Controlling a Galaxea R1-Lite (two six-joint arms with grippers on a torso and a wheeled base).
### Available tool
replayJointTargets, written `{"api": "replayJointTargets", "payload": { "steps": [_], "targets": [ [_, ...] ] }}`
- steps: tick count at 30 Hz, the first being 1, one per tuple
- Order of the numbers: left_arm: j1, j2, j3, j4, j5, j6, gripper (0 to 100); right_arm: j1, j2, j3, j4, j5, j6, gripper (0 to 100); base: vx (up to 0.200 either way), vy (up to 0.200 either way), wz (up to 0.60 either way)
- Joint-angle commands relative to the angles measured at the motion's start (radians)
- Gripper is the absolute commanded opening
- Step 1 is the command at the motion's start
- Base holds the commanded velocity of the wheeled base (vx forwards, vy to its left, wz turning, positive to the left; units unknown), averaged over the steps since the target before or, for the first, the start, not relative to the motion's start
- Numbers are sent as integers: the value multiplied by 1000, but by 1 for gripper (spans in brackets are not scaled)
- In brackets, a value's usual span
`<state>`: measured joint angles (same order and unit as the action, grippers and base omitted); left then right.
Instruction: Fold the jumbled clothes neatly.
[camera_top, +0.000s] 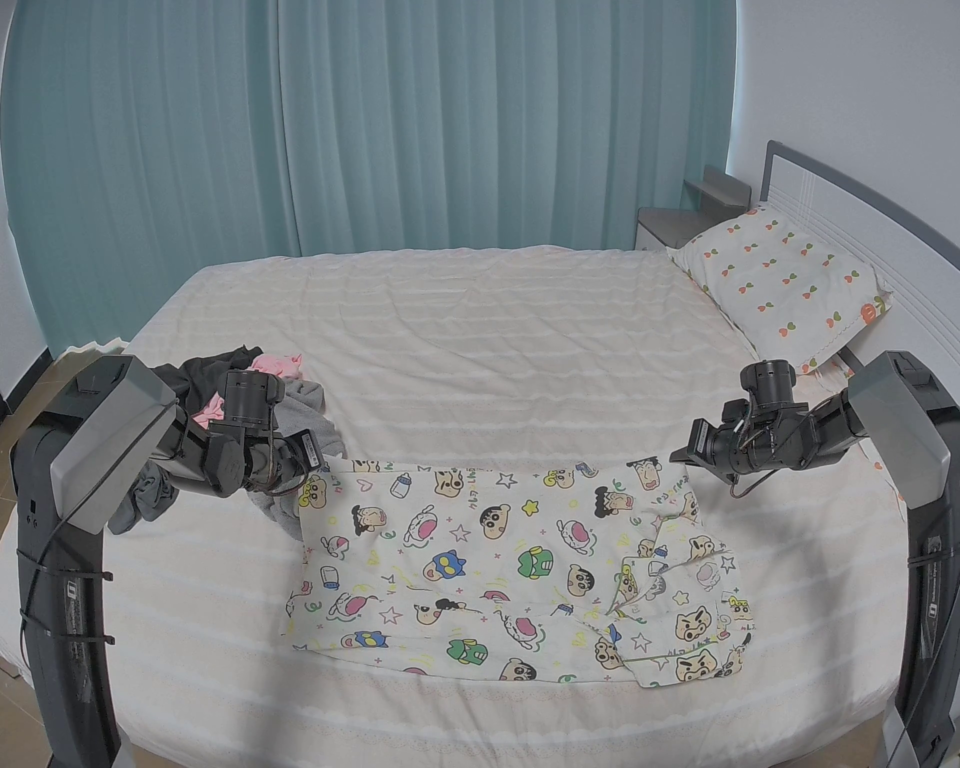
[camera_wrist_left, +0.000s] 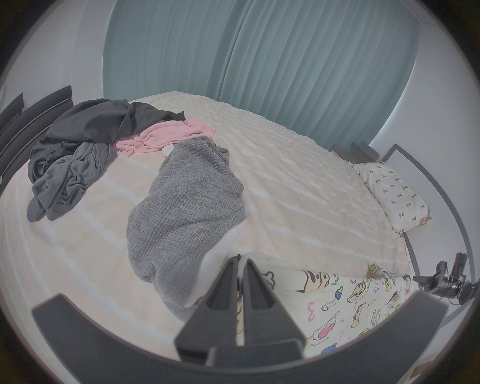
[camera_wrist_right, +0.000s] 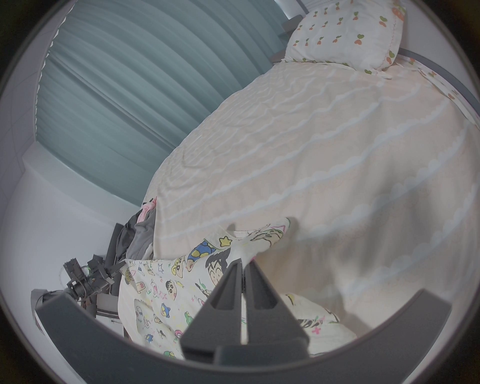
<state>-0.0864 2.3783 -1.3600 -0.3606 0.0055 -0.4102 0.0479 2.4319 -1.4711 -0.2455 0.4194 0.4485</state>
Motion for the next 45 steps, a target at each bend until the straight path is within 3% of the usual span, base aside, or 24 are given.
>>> {"api": "replayJointTargets", "payload": {
  "steps": [1,12,27,32,45],
  "targets": [
    [0,-56,71,-3,-2,48,0,-17,-65,81,0,33,-53,0,0,0,0],
    [-1,-122,211,-26,-12,76,0,-42,-152,264,0,116,-177,0,0,0,0],
    [-3,-119,438,-187,-15,133,0,-43,-180,476,-1,130,-370,0,0,0,0],
    [-12,-120,498,-189,-64,146,0,-39,-168,518,-1,128,-396,0,0,0,0],
    [-16,-137,599,-219,-90,165,0,-57,-177,597,8,128,-459,0,0,0,0]
  ]
}}
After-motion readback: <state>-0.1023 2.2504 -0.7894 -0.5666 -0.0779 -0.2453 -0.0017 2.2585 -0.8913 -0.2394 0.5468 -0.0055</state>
